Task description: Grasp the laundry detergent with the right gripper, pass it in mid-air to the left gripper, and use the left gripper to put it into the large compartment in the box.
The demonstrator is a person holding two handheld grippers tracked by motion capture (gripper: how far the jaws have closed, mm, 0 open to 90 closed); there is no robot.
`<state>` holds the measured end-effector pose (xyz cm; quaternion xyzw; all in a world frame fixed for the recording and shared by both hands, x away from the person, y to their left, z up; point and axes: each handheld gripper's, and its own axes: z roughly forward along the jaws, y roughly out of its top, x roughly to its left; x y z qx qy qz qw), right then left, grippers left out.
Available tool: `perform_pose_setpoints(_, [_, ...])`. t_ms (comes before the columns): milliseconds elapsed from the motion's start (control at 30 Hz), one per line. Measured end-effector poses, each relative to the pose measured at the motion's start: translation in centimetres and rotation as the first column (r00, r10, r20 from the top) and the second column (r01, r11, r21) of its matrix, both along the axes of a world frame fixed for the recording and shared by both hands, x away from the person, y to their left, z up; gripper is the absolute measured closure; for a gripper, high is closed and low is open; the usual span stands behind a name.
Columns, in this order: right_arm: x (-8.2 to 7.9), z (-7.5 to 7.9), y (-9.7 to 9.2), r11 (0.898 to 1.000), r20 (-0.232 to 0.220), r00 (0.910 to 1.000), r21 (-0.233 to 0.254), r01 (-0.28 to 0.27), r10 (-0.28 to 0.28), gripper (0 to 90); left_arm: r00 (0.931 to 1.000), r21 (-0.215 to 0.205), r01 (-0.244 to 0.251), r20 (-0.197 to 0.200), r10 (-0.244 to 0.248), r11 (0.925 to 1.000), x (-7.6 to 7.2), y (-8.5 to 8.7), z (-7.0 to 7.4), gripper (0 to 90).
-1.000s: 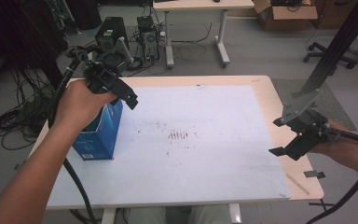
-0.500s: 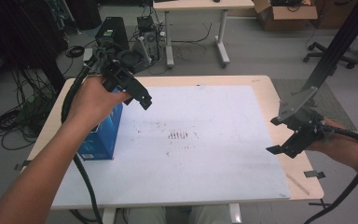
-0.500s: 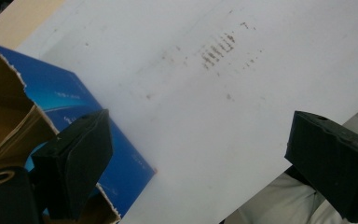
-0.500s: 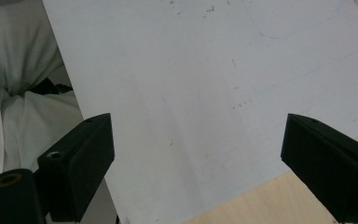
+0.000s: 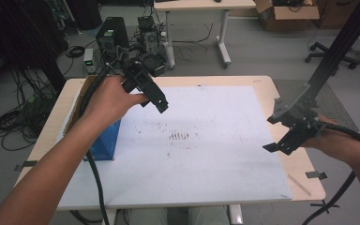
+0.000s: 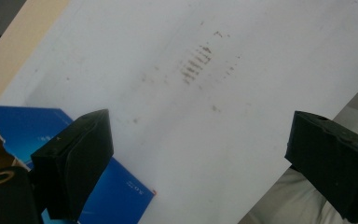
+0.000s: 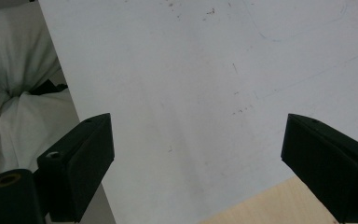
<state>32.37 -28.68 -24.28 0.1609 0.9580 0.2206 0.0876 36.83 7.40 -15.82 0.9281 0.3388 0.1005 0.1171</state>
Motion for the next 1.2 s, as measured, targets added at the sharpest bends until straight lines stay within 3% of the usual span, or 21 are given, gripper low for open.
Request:
perform_pose_setpoints(567, [0.5,-0.2,0.2,1.000,-0.005,1.0000,0.000,-0.004,0.004,9.1,0.9910,0.027,0.133,-0.008,-0.133,0.9907,0.4,-3.0,-1.0,7.5])
perform_pose_setpoints(1200, [0.9,-0.3,0.1,1.000,-0.003,1.0000,0.005,0.003,-0.003,9.2,0.9821,0.031,0.188,-0.010,-0.188,0.9816,0.7,-4.0,-1.6,7.6])
